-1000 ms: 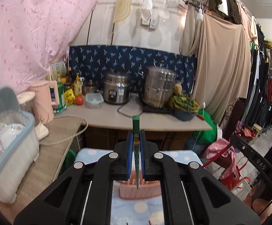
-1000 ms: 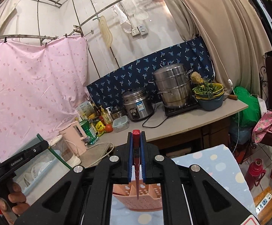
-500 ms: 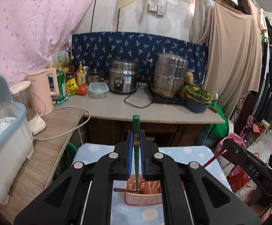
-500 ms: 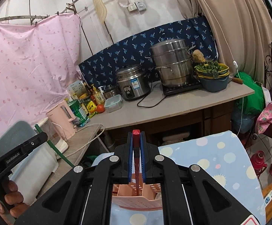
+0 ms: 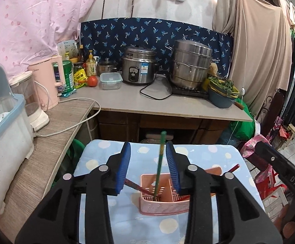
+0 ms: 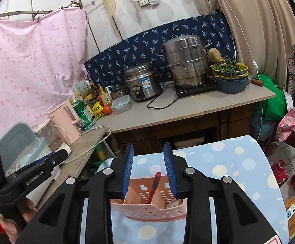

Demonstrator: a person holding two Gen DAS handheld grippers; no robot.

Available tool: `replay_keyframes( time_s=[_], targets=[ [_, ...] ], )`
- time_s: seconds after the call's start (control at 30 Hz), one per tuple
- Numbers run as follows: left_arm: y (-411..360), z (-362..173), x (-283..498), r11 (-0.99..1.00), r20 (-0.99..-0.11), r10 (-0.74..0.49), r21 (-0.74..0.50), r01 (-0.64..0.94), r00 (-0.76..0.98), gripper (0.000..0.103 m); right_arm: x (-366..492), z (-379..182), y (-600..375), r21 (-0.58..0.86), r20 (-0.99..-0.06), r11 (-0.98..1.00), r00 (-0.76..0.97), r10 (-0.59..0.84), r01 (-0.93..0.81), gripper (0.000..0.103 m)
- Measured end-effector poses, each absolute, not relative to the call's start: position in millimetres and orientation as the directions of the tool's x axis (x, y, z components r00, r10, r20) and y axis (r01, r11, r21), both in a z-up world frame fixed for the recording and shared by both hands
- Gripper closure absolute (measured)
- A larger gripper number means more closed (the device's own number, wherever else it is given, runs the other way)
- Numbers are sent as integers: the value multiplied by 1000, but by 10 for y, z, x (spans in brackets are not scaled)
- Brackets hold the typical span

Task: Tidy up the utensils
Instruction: 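Lower both chopsticks into the pink basket and open both grippers, then move both open grippers back over the remaining utensils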

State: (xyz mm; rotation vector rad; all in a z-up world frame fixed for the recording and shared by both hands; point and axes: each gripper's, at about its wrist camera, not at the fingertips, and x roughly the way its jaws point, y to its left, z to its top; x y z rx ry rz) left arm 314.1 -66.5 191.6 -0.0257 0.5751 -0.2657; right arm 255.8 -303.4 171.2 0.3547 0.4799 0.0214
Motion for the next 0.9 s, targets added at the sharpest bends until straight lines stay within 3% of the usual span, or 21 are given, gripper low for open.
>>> replay_keyframes(
  time_s=[0.27,0.67,0.9],
  targets=[
    [-633,1971,2851,971,-524,-226,-52,234,821,53,2156,1811,-2964,345,-429,938,896,117,42,60],
    [-532,1745,2191,968,-548,-223,-24,251,807,49,1405,1588,-2854,344,-471,938,871,139,36,57],
    [-391,1404,1815,968,-601,-223,-45,246,768,48,1013,1173,-2861,345,-557,936,818,142,72,57]
  ],
)
